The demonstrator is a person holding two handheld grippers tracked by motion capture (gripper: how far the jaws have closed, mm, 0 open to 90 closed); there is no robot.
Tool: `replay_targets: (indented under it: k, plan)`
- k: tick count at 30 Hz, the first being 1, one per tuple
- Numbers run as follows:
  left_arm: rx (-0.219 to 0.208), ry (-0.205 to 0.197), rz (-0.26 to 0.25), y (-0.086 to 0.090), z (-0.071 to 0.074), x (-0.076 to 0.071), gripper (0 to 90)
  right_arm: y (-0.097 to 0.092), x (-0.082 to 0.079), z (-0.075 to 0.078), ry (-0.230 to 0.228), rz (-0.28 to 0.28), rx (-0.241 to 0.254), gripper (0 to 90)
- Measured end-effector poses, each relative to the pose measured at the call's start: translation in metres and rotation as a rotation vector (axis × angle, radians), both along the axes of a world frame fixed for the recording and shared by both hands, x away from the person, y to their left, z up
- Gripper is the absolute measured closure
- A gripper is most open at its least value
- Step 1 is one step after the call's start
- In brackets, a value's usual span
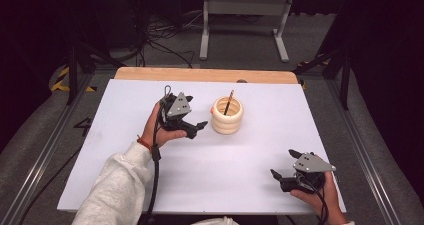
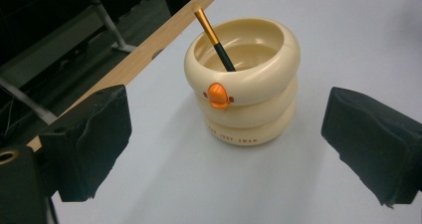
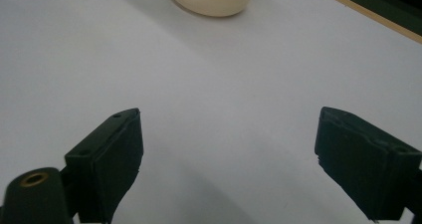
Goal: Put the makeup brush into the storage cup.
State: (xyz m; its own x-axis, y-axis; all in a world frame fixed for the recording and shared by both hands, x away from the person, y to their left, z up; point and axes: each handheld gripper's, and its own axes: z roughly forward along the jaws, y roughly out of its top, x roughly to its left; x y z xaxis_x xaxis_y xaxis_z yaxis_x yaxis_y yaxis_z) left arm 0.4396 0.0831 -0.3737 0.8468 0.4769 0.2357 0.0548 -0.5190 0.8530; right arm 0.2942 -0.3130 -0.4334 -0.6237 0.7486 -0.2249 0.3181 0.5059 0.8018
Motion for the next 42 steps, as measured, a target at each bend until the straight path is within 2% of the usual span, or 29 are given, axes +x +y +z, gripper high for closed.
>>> replay_targets:
  k: [8, 14, 16, 19, 24, 37, 42]
  plan:
    - [0.008, -0.004, 0.007, 0.01, -0.002, -0.006, 6.5, 0.0, 0.0, 0.0, 0.0, -0.001, 0.0, 12.5]
    - [0.037, -0.013, 0.006, 0.013, -0.005, -0.01, 6.5, 0.0, 0.0, 0.0, -0.001, 0.0, -0.003, 12.5]
    - [0.028, -0.002, 0.003, 0.015, -0.005, -0.011, 6.3, 0.001, 0.0, 0.0, -0.001, 0.001, -0.006, 12.6]
    - [0.032, -0.016, 0.009, 0.017, -0.006, -0.013, 6.4, 0.001, 0.001, 0.0, 0.001, 0.002, -0.006, 12.5]
    - [0.026, -0.014, 0.012, 0.022, -0.007, -0.019, 6.4, 0.0, 0.0, 0.0, -0.001, -0.001, -0.003, 12.6]
    - [0.081, -0.025, 0.012, 0.029, -0.012, -0.031, 5.6, 0.001, 0.0, 0.0, -0.003, 0.005, -0.005, 12.5]
    - [0.074, -0.029, 0.008, 0.033, -0.014, -0.037, 5.8, 0.001, 0.0, 0.001, -0.003, 0.005, -0.003, 12.5]
